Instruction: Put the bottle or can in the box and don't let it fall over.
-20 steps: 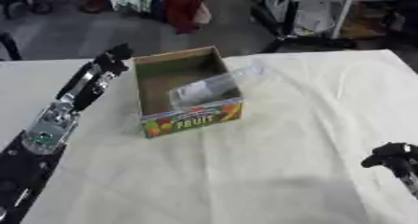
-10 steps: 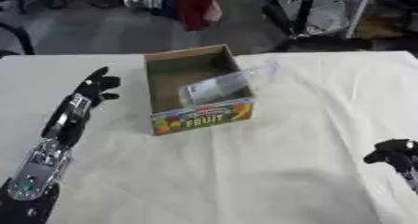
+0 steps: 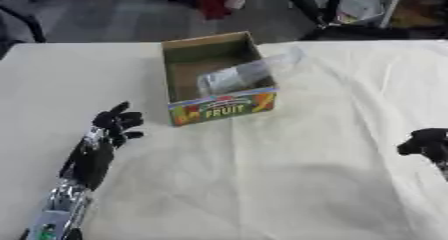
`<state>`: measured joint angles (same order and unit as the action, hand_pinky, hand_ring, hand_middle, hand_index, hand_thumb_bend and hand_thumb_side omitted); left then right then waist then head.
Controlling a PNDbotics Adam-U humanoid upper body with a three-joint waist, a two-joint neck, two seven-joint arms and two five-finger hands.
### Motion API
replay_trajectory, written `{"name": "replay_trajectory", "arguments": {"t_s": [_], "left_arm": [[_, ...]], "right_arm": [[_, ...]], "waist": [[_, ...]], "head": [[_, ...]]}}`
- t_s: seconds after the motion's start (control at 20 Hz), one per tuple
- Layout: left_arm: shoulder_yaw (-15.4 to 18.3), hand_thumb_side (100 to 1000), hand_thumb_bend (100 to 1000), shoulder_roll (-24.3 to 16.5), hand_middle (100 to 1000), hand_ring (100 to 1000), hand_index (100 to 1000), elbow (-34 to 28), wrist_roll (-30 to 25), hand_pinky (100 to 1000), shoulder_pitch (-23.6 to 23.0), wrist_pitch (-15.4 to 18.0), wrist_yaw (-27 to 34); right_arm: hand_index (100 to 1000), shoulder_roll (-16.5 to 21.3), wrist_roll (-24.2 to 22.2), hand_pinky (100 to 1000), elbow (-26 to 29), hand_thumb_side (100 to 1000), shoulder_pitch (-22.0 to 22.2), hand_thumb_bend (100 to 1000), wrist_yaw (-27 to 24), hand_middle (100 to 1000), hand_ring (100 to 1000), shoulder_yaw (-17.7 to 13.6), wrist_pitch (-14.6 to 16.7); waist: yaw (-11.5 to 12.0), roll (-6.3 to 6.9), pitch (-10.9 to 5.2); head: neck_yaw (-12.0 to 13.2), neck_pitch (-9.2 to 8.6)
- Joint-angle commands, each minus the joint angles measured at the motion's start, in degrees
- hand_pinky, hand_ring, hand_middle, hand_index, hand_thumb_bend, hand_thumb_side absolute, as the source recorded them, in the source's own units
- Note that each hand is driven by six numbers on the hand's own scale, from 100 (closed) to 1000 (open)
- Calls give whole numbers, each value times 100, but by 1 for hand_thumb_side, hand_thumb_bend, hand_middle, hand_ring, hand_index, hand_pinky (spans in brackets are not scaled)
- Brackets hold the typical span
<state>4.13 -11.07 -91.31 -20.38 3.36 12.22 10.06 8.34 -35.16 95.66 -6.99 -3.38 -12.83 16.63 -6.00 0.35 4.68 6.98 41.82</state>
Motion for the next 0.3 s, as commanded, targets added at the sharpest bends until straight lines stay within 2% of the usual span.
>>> {"name": "replay_trajectory", "arguments": {"t_s": [0.05,0.3], "left_arm": [[1,1000,251,-25,777,838,980,-542,26,786,-73,-268,13],[-67,1000,253,2,774,834,984,-816,57,781,-135,-636,38]], "right_arm": [[744,122,59,678,98,504,-47,100,39,601,666,-17,-7],[763,115,66,681,104,502,-47,100,57,624,687,-2,-9]], "waist": [[-22,-2,-74],[-12,-1,-102]], "head": [[-56,82],[-103,93]]}}
